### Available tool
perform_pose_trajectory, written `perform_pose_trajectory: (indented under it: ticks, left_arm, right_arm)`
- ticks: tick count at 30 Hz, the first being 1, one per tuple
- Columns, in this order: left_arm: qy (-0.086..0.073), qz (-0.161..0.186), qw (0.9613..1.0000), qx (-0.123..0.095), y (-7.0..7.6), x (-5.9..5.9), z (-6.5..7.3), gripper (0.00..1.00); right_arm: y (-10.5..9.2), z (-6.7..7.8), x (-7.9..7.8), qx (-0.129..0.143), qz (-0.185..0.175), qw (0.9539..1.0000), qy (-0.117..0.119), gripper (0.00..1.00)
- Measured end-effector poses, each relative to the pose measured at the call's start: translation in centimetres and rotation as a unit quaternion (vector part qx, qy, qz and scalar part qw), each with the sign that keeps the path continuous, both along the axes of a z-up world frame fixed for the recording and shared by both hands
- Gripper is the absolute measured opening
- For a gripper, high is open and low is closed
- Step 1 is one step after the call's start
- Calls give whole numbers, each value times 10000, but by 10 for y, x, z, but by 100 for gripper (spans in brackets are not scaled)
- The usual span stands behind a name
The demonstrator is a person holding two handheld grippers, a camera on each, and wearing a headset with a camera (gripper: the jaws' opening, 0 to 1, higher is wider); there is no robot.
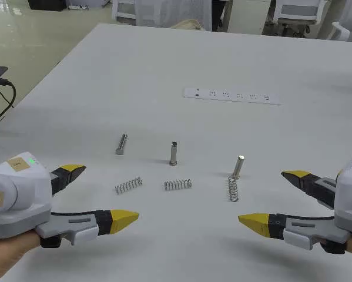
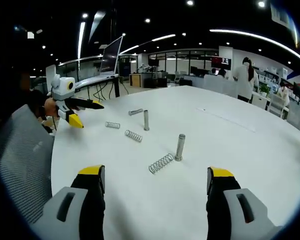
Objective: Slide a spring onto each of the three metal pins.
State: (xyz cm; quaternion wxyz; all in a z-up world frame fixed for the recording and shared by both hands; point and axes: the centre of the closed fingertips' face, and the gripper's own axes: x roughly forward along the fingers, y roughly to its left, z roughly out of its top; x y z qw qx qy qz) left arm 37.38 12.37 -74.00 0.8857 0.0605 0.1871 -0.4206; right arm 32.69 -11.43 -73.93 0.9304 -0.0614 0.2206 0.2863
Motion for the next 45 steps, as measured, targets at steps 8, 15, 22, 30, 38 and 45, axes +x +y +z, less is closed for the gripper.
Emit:
perform_pose_trajectory:
  ticks: [8,15,22,30,38,45]
  left_arm:
    - [5,-3,10000,18,0,-1,-1,87]
    - [3,-6,10000,29,1,-1,-1,86]
    - [3,-5,10000,32,1,-1,-1,86]
    - [1,-6,10000,63,1,-1,-2,85]
    - [4,-8,10000,71,0,0,-2,85]
    - [13,-8,10000,79,0,1,-3,85]
  right_arm:
    - [0,0,-1,-6,2,10000,13,82]
    - [1,-1,-1,-9,2,10000,13,82]
    - [2,0,-2,-12,7,10000,11,82]
    - [1,-1,-2,-15,19,10000,19,82]
    - [1,-2,-1,-22,32,10000,24,82]
    - [1,-3,-2,-33,41,10000,44,82]
